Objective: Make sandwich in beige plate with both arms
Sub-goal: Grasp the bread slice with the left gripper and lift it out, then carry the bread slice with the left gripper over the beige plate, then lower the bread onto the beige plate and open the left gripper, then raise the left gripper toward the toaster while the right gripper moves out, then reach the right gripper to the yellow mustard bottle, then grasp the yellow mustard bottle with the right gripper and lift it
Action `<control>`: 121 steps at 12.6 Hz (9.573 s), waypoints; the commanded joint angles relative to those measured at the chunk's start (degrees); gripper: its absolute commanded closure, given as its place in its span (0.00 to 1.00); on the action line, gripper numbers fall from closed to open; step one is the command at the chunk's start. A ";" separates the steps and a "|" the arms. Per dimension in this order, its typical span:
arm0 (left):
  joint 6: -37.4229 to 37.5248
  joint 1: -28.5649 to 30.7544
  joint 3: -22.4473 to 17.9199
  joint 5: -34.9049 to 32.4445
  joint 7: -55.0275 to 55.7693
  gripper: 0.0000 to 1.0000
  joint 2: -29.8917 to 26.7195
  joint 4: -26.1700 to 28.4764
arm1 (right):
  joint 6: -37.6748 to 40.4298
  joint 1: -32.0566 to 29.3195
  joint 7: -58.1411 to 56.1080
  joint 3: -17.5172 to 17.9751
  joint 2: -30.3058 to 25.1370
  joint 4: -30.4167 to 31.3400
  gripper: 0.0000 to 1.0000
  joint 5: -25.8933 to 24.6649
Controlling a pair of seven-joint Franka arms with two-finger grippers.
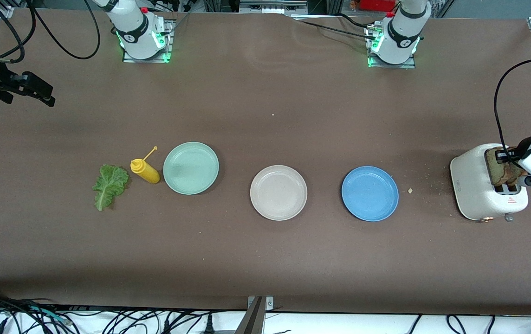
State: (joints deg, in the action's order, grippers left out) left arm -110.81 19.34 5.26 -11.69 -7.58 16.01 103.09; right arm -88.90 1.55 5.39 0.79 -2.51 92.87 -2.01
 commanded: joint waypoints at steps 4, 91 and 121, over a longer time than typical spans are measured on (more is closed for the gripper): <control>12.51 -0.35 1.24 -1.94 -6.65 1.00 -2.82 -11.65 | 0.22 -0.24 0.06 0.18 0.13 -0.41 0.00 0.87; 18.88 -22.24 -1.92 11.25 2.13 0.00 -18.91 -7.11 | -9.36 -13.15 -110.21 -2.20 17.53 14.34 0.00 53.94; 19.76 -21.09 -2.27 11.69 2.22 0.00 -18.29 -7.20 | -9.63 -12.28 -149.00 -2.11 45.40 12.95 0.00 74.43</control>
State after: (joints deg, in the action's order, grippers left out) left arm -91.36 -1.96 2.83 1.00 -5.84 -1.80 95.61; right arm -98.46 -11.42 -142.53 -1.35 41.70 107.06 70.56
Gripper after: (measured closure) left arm 0.000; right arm 0.000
